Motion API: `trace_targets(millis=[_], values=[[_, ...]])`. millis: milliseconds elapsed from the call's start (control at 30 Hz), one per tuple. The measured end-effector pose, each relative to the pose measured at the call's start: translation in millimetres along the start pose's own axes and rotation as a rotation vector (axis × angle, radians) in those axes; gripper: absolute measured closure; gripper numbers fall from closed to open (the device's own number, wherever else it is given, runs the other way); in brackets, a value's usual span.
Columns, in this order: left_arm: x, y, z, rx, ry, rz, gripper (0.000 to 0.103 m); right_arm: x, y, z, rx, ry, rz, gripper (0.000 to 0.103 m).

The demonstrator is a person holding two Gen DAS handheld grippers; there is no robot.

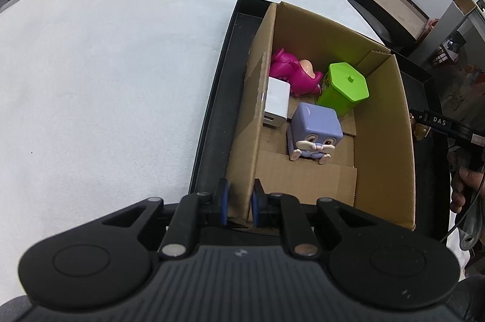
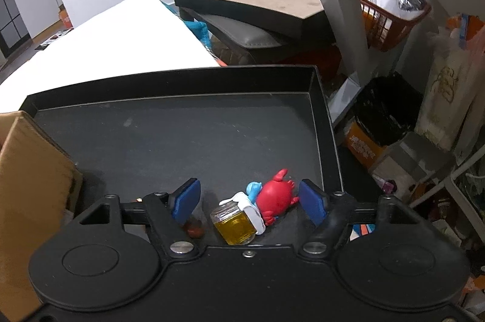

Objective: Organize rigid objects
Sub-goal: 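Lower the right gripper onto the red figure with yellow bottle and close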

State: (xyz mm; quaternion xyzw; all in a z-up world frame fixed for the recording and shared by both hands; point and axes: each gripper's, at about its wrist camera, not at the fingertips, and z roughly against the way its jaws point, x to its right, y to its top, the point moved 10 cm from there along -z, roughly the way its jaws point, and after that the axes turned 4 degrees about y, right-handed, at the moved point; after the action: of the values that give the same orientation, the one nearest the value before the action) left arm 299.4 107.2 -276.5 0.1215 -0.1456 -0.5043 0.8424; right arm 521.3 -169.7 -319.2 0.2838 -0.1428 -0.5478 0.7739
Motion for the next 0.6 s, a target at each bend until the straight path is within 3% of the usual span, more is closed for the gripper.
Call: trace_targets(millis=[33,100,133,600], values=[[0.2,0.0,-0.4,0.0,0.0,0.001,0.089,0.7,-1.1,-0.3,-0.005,0.004,-0.002,0.046],[0.1,-0.1,-0.4,0.001,0.0,0.0,0.089,-1.1,-1.1,3.9,-0.002,0.011,0.0,0.051],[0.1,-0.1,-0.4,0.0,0.0,-0.001,0.089,-2.1,-1.1,6.6,-0.002,0.017,0.004,0.071],[1.3,-2.1,-1.7,0.009,0.0,-0.013,0.089,3.1,-24.2,31.0,-0.057,0.047,-0.086,0.073]])
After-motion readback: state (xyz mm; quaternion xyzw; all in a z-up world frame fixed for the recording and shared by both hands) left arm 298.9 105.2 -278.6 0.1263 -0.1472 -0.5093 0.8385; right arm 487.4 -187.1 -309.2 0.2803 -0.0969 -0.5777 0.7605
